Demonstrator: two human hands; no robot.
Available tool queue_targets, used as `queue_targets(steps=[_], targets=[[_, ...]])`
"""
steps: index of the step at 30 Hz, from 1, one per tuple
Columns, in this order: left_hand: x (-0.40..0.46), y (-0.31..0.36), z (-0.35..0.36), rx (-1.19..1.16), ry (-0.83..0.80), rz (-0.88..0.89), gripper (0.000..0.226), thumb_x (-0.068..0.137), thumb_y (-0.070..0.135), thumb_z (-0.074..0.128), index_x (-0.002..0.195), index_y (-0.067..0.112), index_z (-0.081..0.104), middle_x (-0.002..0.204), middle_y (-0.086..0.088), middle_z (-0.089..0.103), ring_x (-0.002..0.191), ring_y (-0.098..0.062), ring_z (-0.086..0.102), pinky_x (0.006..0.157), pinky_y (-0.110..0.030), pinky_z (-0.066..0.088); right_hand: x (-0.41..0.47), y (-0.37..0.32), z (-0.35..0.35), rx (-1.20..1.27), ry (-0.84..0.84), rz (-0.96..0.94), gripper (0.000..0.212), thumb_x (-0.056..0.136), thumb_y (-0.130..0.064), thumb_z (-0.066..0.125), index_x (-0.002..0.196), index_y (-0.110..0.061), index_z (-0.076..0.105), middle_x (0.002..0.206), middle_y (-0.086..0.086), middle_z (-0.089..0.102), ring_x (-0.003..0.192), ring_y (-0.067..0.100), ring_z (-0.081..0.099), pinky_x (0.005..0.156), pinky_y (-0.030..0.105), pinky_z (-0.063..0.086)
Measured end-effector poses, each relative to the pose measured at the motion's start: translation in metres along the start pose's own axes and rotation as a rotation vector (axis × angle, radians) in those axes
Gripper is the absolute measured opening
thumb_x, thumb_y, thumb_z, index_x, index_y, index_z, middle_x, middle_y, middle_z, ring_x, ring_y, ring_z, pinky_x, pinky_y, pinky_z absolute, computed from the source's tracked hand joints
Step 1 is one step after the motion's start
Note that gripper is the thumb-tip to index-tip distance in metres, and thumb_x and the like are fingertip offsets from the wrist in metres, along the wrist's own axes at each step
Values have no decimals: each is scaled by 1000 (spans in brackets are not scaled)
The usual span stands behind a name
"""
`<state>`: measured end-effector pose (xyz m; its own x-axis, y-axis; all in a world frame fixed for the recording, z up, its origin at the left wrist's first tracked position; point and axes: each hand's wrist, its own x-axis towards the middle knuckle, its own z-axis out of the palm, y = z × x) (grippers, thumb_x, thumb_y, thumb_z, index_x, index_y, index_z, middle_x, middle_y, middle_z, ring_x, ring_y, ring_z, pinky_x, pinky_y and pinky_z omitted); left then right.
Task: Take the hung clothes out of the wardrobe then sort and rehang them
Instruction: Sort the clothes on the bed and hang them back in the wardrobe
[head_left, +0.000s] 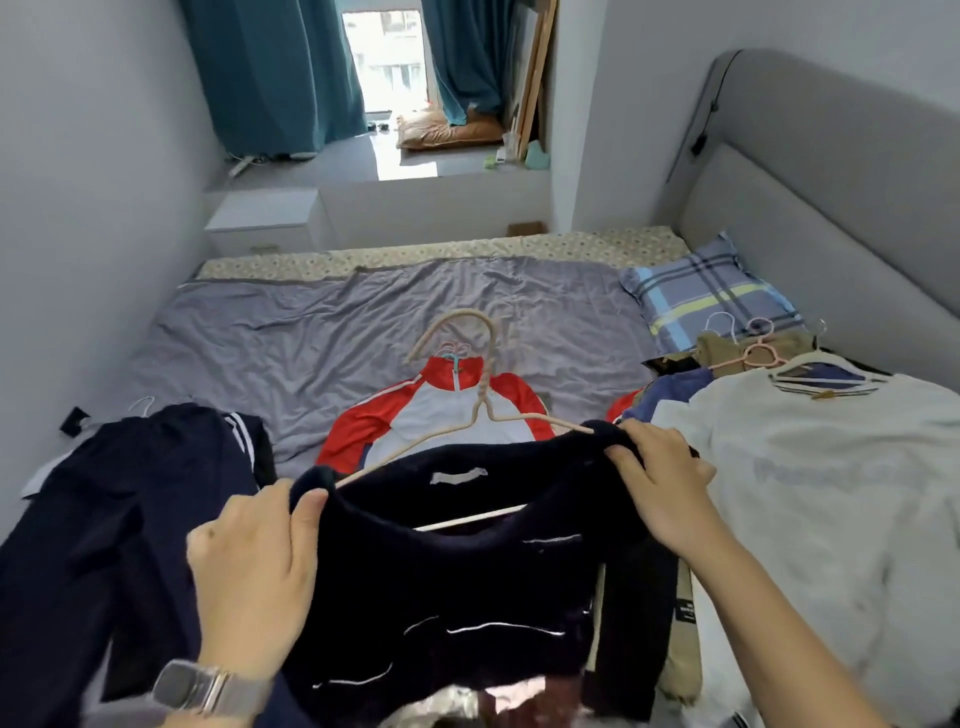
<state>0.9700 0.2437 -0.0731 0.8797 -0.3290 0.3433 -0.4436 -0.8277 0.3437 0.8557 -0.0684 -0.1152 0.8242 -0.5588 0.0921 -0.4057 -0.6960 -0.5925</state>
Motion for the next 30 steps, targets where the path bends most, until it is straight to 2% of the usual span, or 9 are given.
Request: queue_targets(steps=[2, 5, 8, 10, 14, 18, 20, 25, 30], targets=[[-20, 22, -10, 0, 34, 15, 35, 91, 45, 23, 63, 25, 28, 51, 12, 31, 53, -17, 31, 61, -37, 29, -23, 0, -23, -39, 1, -28, 24, 95, -37, 36, 71, -39, 37, 76, -15, 48, 92, 18, 44, 77, 44, 32], [-52, 52, -27, -32, 15, 46, 32, 87, 53, 27, 65, 30, 29, 53, 12, 37, 55, -18, 37, 63, -39, 31, -53, 14, -55, -110, -12, -65, 20, 98, -32, 40, 77, -33, 43, 79, -13, 49, 95, 17, 46, 74, 40, 27], [-84, 80, -46, -89, -22, -33, 38, 74, 67, 36, 62, 31, 44, 54, 10, 49, 62, -16, 48, 71, -42, 38, -78, 32, -88, -58, -25, -130, 22, 94, -37, 39, 73, -33, 44, 75, -13, 51, 91, 16, 50, 76, 43, 33], [-102, 93, -59, -116, -20, -91, 49, 71, 69, 36, 63, 24, 53, 53, 5, 53, 64, -18, 53, 73, -44, 42, -92, 35, -106, -48, -12, -199, 23, 89, -43, 32, 82, -34, 52, 80, -13, 55, 92, 13, 51, 82, 45, 34], [-130, 110, -89, -236, 36, -194, 54, 70, 72, 36, 69, 23, 58, 60, -2, 59, 69, -19, 56, 78, -48, 45, -117, 12, -128, -4, 51, -390, 28, 92, -34, 34, 106, -35, 58, 96, -14, 60, 96, 6, 50, 78, 28, 16], [-148, 106, -113, -450, 38, -306, 54, 64, 78, 44, 76, 28, 59, 71, -13, 65, 71, -31, 62, 80, -53, 49, -130, 2, -138, 81, 138, -470, 32, 91, -38, 35, 109, -31, 61, 95, -17, 59, 94, 5, 50, 80, 24, 21], [-155, 94, -118, -531, 2, -364, 60, 61, 82, 48, 78, 28, 64, 71, -10, 67, 74, -32, 64, 79, -56, 50, -133, 7, -142, 58, 148, -445, 36, 88, -41, 33, 104, -28, 62, 89, -19, 55, 91, 8, 50, 78, 27, 23], [-169, 72, -124, -594, -81, -457, 62, 55, 86, 52, 79, 31, 69, 65, 5, 68, 86, -30, 64, 89, -56, 48, -149, 10, -138, -15, 54, -354, 45, 85, -47, 31, 102, -20, 64, 91, -3, 64, 88, 22, 55, 79, 40, 40], [-176, 70, -121, -588, -112, -421, 52, 57, 85, 47, 81, 42, 66, 67, 16, 66, 94, -26, 60, 96, -52, 43, -172, 11, -127, -120, 56, -306, 29, 88, -34, 39, 102, -21, 61, 90, -3, 62, 88, 25, 55, 75, 40, 39]])
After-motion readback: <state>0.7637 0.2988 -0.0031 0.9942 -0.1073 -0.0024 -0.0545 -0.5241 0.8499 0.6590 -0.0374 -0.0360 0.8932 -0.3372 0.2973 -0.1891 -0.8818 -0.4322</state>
